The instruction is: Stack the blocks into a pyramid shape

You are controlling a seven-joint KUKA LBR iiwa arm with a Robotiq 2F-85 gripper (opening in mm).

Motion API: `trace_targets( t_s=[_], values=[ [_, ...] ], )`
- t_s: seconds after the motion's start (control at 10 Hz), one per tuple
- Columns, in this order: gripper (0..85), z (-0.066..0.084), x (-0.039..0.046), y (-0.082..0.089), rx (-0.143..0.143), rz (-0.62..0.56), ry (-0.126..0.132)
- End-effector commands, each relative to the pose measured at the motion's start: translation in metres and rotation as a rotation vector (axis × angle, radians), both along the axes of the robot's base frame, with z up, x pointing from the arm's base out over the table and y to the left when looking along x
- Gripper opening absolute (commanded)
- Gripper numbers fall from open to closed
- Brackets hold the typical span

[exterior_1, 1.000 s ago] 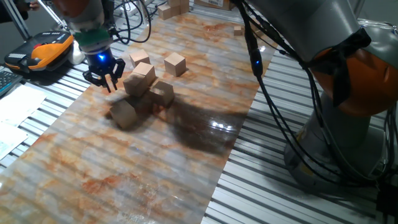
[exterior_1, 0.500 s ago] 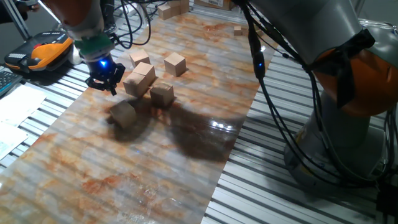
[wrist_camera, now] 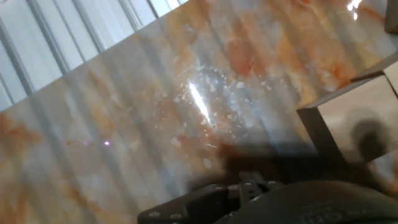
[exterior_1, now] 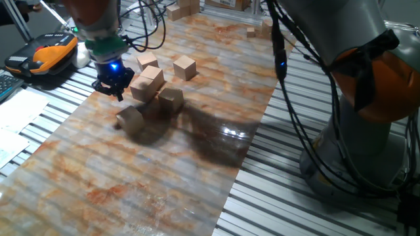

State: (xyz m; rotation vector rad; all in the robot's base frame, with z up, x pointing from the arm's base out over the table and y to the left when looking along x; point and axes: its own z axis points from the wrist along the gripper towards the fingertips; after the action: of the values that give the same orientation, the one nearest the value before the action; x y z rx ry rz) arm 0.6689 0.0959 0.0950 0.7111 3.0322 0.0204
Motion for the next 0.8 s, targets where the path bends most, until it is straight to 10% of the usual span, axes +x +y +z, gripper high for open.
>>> trace_targets(
  t_s=[0.0,0.5,0.7],
  values=[
    [0.0,0.0003,-0.0007,0.0021,-0.046,-0.008,0.024],
    [0.0,-0.0005,-0.0015,0.0044,-0.065,0.062,0.002],
    [0.0,-0.0009,-0.0014,0.0046,-0.015,0.018,0.001]
  ],
)
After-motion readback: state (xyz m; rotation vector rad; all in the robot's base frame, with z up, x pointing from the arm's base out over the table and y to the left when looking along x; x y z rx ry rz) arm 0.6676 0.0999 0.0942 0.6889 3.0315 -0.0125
